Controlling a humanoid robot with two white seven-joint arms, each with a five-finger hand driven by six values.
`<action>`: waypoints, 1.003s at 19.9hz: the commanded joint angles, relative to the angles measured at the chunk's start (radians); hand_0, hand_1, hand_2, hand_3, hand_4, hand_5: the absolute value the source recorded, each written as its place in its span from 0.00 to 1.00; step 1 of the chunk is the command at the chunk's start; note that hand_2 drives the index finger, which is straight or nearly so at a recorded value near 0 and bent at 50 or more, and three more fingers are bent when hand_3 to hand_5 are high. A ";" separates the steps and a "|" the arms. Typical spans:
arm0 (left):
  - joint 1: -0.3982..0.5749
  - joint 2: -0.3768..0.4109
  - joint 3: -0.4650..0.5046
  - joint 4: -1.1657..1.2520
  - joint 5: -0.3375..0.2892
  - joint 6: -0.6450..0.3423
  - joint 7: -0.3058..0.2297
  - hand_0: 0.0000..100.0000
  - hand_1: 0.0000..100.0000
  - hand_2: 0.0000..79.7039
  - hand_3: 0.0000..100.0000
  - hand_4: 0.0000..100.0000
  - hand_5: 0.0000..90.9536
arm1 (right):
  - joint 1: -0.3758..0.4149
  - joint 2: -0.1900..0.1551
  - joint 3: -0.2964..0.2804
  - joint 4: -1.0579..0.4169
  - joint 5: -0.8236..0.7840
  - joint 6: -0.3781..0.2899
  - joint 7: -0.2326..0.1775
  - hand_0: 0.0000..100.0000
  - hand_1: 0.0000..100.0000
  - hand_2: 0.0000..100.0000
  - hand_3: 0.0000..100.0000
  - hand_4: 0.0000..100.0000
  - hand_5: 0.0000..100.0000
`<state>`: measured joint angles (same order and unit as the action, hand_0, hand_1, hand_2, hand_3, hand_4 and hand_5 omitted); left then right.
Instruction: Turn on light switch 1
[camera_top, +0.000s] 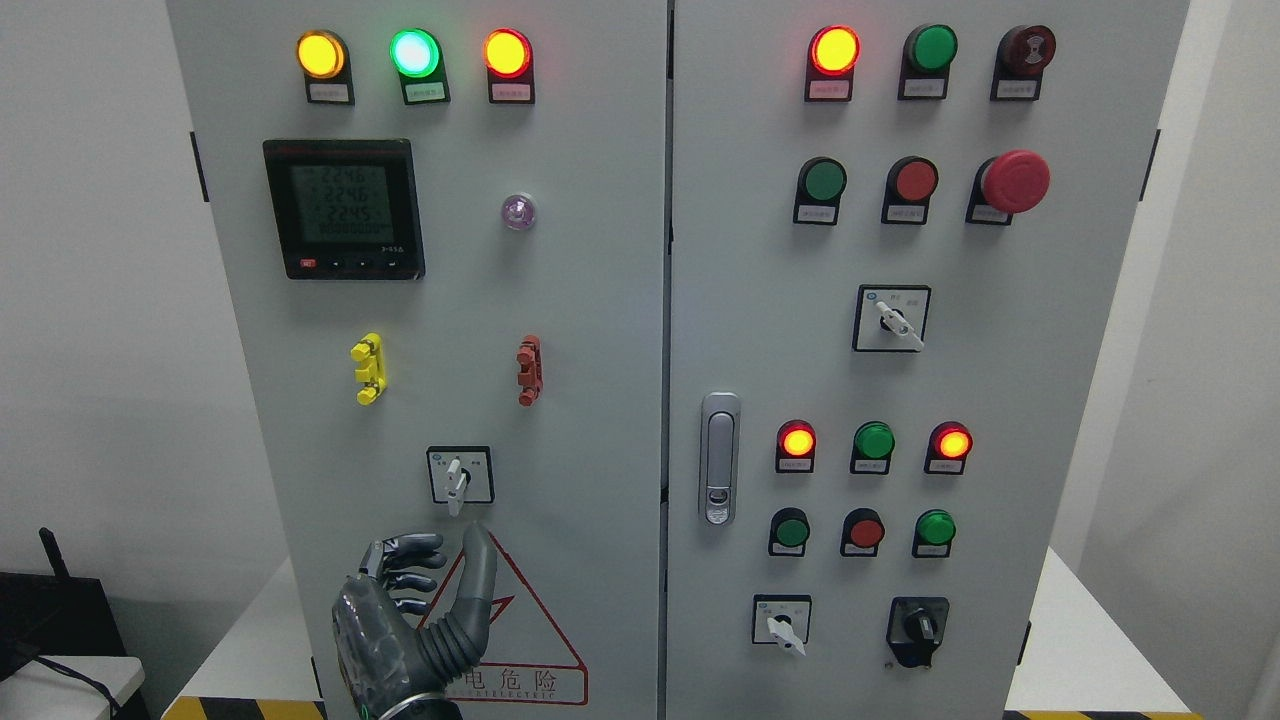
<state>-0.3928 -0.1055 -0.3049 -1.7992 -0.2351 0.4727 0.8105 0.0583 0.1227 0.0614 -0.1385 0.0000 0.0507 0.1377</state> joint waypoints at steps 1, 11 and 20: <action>-0.040 -0.006 -0.003 0.023 0.005 0.017 0.001 0.16 0.57 0.62 0.64 0.70 0.71 | 0.000 0.000 0.000 -0.001 -0.018 0.000 -0.001 0.12 0.39 0.00 0.00 0.00 0.00; -0.061 -0.006 0.000 0.023 0.010 0.063 0.013 0.16 0.58 0.62 0.64 0.70 0.72 | 0.000 0.000 0.000 0.000 -0.018 0.000 -0.001 0.12 0.39 0.00 0.00 0.00 0.00; -0.086 -0.006 0.017 0.040 0.080 0.064 0.027 0.16 0.59 0.62 0.63 0.70 0.72 | 0.000 0.000 0.000 0.000 -0.017 0.000 0.000 0.12 0.39 0.00 0.00 0.00 0.00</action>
<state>-0.4622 -0.1109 -0.2996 -1.7756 -0.1819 0.5369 0.8343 0.0583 0.1227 0.0613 -0.1387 0.0000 0.0508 0.1374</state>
